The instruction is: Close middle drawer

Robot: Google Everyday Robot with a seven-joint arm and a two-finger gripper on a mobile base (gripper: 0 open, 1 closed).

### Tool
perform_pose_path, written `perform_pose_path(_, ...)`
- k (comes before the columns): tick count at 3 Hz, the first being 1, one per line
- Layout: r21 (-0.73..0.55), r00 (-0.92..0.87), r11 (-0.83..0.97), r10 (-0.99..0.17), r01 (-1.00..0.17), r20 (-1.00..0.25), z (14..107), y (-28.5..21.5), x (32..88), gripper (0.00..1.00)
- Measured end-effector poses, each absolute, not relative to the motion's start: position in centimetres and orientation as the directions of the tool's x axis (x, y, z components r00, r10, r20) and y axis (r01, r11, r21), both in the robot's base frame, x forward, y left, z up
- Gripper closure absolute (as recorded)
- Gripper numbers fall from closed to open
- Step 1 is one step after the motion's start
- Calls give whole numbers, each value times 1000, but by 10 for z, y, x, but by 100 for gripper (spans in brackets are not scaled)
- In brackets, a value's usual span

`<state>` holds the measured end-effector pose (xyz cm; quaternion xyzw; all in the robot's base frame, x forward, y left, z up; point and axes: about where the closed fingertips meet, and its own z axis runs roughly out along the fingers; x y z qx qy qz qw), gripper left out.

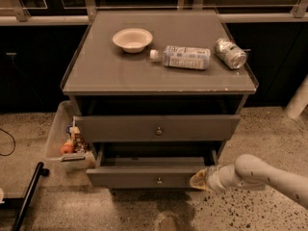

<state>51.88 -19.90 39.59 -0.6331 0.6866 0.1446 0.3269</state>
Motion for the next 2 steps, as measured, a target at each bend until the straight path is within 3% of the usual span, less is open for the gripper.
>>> perform_pose_path(1, -216, 13, 159, -777, -963, -629, 396, -200, 519, 100)
perform_pose_path(2, -216, 13, 159, -777, -963, -629, 396, -200, 519, 81)
